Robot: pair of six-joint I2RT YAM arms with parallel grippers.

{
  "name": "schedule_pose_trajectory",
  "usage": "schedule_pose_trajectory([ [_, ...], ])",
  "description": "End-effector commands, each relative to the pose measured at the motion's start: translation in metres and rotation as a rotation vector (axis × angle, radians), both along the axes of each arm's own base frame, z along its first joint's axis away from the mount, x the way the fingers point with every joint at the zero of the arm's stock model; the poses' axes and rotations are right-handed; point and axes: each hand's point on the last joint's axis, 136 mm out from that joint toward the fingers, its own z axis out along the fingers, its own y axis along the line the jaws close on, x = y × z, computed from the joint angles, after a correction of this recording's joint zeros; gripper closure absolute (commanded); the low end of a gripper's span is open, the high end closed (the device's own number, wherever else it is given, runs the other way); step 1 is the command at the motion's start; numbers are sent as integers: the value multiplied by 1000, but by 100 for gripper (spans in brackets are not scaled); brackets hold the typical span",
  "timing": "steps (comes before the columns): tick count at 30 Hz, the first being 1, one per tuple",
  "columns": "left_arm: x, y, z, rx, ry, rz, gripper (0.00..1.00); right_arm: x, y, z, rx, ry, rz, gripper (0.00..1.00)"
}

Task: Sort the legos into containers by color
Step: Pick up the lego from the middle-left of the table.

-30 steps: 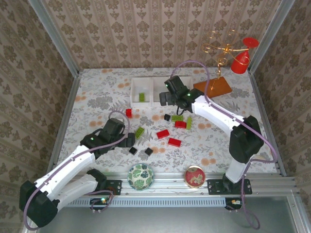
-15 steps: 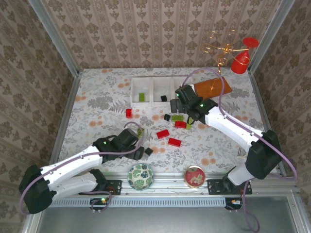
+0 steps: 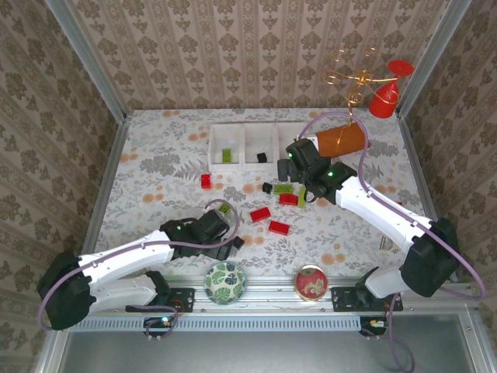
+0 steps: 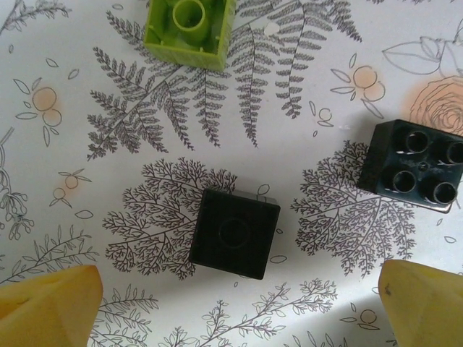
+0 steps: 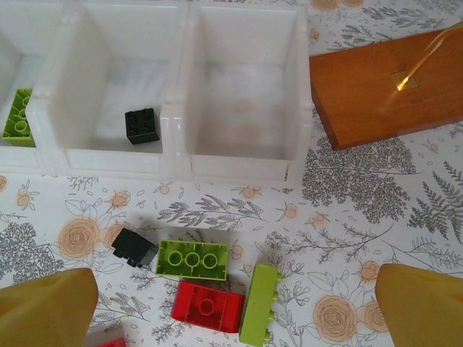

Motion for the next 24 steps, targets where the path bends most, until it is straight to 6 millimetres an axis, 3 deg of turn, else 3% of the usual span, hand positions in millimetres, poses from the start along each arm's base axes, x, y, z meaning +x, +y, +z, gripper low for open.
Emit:
schedule_pose_trajectory([
  [1, -2, -1, -4, 13, 12, -2, 2, -1, -9, 5, 3, -30, -45, 0],
  [9, 2, 2, -11, 64, 21, 12, 8, 0, -9, 7, 1, -36, -47, 0],
  [24, 29, 2, -21, 18, 40, 87, 33, 0, -10, 3, 5, -33, -54, 0],
])
